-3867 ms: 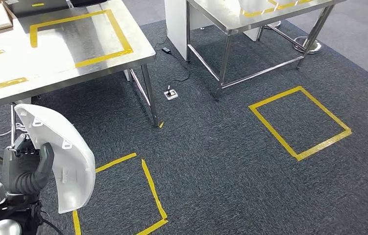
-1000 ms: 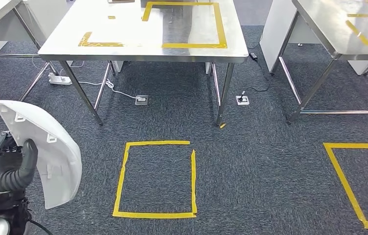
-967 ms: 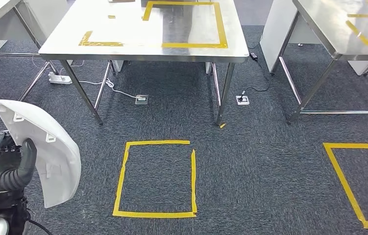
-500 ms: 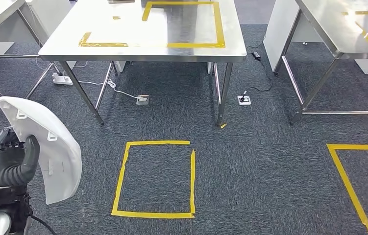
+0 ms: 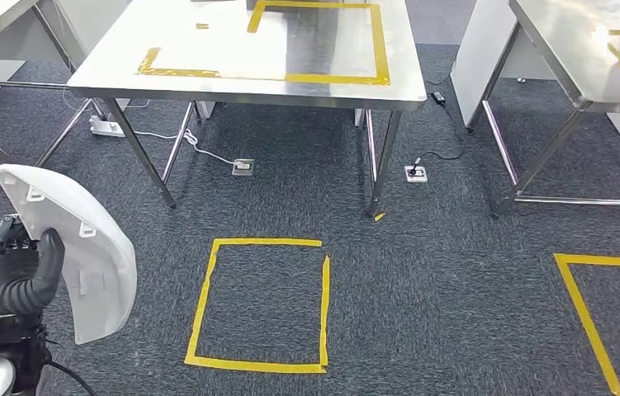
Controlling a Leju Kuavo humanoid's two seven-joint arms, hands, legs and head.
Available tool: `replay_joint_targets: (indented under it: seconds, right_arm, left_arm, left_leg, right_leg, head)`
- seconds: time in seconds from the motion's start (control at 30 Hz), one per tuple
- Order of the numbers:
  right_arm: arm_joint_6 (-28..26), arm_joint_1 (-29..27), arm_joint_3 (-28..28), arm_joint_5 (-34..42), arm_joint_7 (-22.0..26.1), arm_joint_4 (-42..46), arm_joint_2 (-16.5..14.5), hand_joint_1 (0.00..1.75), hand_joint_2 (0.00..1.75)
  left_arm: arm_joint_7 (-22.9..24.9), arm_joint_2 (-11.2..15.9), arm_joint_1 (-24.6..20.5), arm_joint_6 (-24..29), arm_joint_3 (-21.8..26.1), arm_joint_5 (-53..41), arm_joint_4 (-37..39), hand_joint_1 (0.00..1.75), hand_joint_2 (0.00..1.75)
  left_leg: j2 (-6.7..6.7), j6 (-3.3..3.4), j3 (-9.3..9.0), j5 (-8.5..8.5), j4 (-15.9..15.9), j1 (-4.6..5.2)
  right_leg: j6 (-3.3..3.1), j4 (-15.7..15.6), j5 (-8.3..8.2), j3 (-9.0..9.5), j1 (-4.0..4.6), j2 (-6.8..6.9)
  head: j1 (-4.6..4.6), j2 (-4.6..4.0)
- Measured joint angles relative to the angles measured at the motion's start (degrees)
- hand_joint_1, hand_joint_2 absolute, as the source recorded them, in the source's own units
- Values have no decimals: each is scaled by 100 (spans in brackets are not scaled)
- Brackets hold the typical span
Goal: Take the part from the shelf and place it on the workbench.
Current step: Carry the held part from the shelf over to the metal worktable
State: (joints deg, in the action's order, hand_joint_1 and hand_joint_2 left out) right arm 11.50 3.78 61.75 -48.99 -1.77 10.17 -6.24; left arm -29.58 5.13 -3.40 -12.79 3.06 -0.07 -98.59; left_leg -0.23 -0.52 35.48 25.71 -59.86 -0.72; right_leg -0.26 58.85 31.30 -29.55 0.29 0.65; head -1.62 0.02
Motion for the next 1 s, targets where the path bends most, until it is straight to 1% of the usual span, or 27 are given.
replay_joint_targets:
  seconds: [0.03, 0.07, 0.1, 0.13, 0.17, 0.2, 0.23, 0.27, 0.3, 0.33, 0.37, 0.4, 0.47, 0.5, 0.53, 0.57, 0.6, 0.67, 0.7, 0.73, 0.77, 0.8, 0.83, 0.87, 0.9, 0.93, 1.0]
  right_arm:
    - [1, 4, 0, 2, 2, 1, 1, 0, 0]
    - [4, 9, 0, 2, 4, 1, 3, 0, 0]
    - [8, 10, 0, 2, 7, 2, 4, 0, 0]
    - [11, 9, 0, 1, 8, 2, 4, 0, 0]
    - [15, 4, 0, 2, 11, 2, 5, 0, 0]
    - [15, -3, 1, 9, 15, 2, 5, 0, 0]
    - [15, -11, 1, 19, 19, 2, 5, 0, 0]
    - [13, -19, 2, 29, 23, 2, 5, 0, 0]
    - [9, -28, 4, 40, 26, 2, 6, 0, 0]
    - [7, -38, 5, 45, 30, 2, 8, 0, 0]
    - [5, -42, 7, 48, 35, 2, 9, 0, 0]
    - [8, -46, 8, 48, 39, 2, 11, 0, 0]
    - [17, -49, 9, 41, 46, 2, 14, 0, 0]
    - [23, -53, 9, 35, 49, 2, 15, 0, 0]
    - [30, -61, 9, 27, 56, 2, 15, 0, 0]
    - [38, -65, 9, 17, 65, 2, 16, 0, 0]
    - [47, -67, 9, 6, 74, 2, 15, 0, 0]
    - [67, -71, 9, -16, 93, 2, 16, 0, 0]
    - [78, -75, 9, -26, 102, 2, 16, 0, 0]
    - [91, -82, 9, -37, 114, 2, 16, 0, 0]
    - [102, -87, 9, -50, 126, 2, 16, 0, 0]
    - [111, -90, 9, -63, 138, 2, 16, 0, 0]
    - [117, -94, 9, -77, 146, 2, 19, 0, 0]
    - [118, -87, 8, -89, 148, 2, 25, 0, 0]
    - [116, -79, 8, -102, 138, 2, 32, 0, 0]
    - [113, -72, 7, -116, 126, 2, 41, 0, 0]
    - [109, -60, 5, -138, 96, 2, 56, 0, 0]
  left_arm:
    - [-2, 1, -2, -1, 0, 3, -2, 175, 175]
    - [-4, 1, -6, -3, 0, 5, -5, 175, 175]
    - [-6, 1, -7, -6, 0, 8, -7, 175, 175]
    - [-8, 1, -7, -9, 0, 9, -7, 175, 175]
    - [-8, 1, -4, -13, 0, 9, -6, 175, 175]
    - [-8, 1, 1, -15, 0, 9, -4, 175, 175]
    - [-8, 0, 2, -16, 0, 10, -3, 175, 175]
    - [-9, -1, 4, -17, 0, 10, -5, 175, 175]
    - [-11, -3, 7, -16, 0, 11, -12, 175, 175]
    - [-16, -4, 15, -16, 0, 11, -25, 175, 175]
    - [-26, -5, 29, -13, 0, 11, -43, 175, 175]
    - [-40, -6, 56, -6, 0, 9, -72, 175, 175]
    - [-83, -5, 143, 13, 1, 3, -142, 175, 175]
    - [-108, -1, 195, 23, 5, 0, -183, 175, 175]
    - [-142, 5, 238, 33, 12, 1, -220, 175, 175]
    - [-178, 15, 272, 44, 23, 7, -253, 175, 175]
    - [-209, 30, 307, 55, 39, 14, -279, 175, 175]
    - [-259, 57, 404, 70, 77, 27, -316, 175, 175]
    - [-272, 71, 464, 73, 91, 30, -333, 175, 175]
    - [-284, 85, 521, 73, 101, 31, -355, 175, 175]
    - [-293, 107, 568, 73, 107, 32, -380, 175, 175]
    - [-304, 133, 608, 73, 113, 38, -413, 175, 175]
    - [-322, 160, 650, 73, 122, 49, -448, 175, 175]
    - [-338, 183, 689, 73, 134, 66, -482, 175, 175]
    - [-351, 200, 736, 72, 152, 87, -522, 175, 175]
    - [-366, 210, 794, 72, 170, 109, -571, 175, 175]
    - [-384, 217, 932, 72, 205, 136, -704, 175, 175]
  left_leg:
    - [-9, 34, -24, 13, 19, -15]
    - [-13, 67, -52, 26, 38, -29]
    - [-12, 95, -76, 44, 47, -36]
    - [-12, 118, -93, 68, 48, -35]
    - [-14, 129, -111, 90, 47, -33]
    - [-22, 133, -136, 115, 47, -32]
    - [-34, 129, -171, 143, 46, -32]
    - [-48, 119, -216, 174, 45, -32]
    - [-62, 106, -271, 210, 45, -32]
    - [-72, 86, -310, 247, 45, -29]
    - [-81, 59, -340, 285, 42, -23]
    - [-86, 29, -354, 316, 44, -17]
    - [-91, -39, -380, 355, 70, -10]
    - [-87, -71, -407, 373, 82, -15]
    - [-78, -99, -418, 404, 42, -16]
    - [-66, -126, -375, 471, -95, -15]
    - [-54, -147, -255, 576, -348, -19]
    - [-38, -185, 200, 829, -1106, -24]
    - [-35, -198, 424, 873, -1410, -27]
    - [-31, -207, 568, 797, -1537, -29]
    - [-26, -210, 597, 597, -1436, -31]
    - [-12, -212, 510, 301, -1113, -35]
    - [15, -213, 371, 52, -745, -36]
    - [40, -206, 224, -86, -397, -24]
    - [59, -168, 120, -120, -168, -14]
    - [66, -117, 68, -53, -73, -4]
    - [39, 9, 6, 59, -14, -7]
  right_leg:
    - [34, 65, 43, -19, -2, -2]
    - [68, 247, 131, -108, -5, -9]
    - [95, 559, 259, -282, -18, -19]
    - [115, 963, 401, -525, -22, -24]
    - [129, 1350, 501, -780, -30, -24]
    - [138, 1600, 507, -975, -35, -24]
    - [141, 1641, 395, -1070, -38, -24]
    - [136, 1457, 180, -1048, -40, -25]
    - [120, 1088, -98, -927, -41, -29]
    - [92, 695, -316, -774, -35, -42]
    - [62, 359, -448, -630, -24, -53]
    - [31, 141, -494, -533, -11, -63]
    - [-25, 36, -427, -470, 7, -70]
    - [-53, 10, -419, -438, -8, -70]
    - [-87, -21, -406, -387, -25, -69]
    - [-121, -55, -388, -325, -46, -65]
    - [-149, -81, -359, -258, -62, -59]
    - [-181, -85, -263, -152, -64, -51]
    - [-182, -85, -205, -93, -64, -51]
    - [-177, -84, -143, -23, -65, -52]
    - [-165, -84, -75, 60, -70, -53]
    - [-146, -84, 0, 154, -77, -54]
    - [-117, -90, 78, 238, -82, -53]
    - [-79, -89, 155, 302, -78, -55]
    - [-40, -105, 215, 341, -70, -53]
    - [0, -126, 246, 383, -54, -51]
    - [57, -109, 229, 426, -38, -50]
  head:
    - [-7, -1]
    - [-14, -1]
    - [-22, -1]
    - [-29, 0]
    - [-31, 1]
    - [-31, 1]
    - [-32, 1]
    - [-32, 1]
    - [-32, 1]
    - [-32, 1]
    - [-31, 1]
    - [-28, 1]
    - [-26, 0]
    - [-26, 0]
    - [-19, 0]
    - [-7, 0]
    - [4, 0]
    - [21, 0]
    - [19, 0]
    - [19, 1]
    - [20, 1]
    - [19, 1]
    - [18, 1]
    - [32, 1]
    - [44, 0]
    - [52, 1]
    - [54, 1]
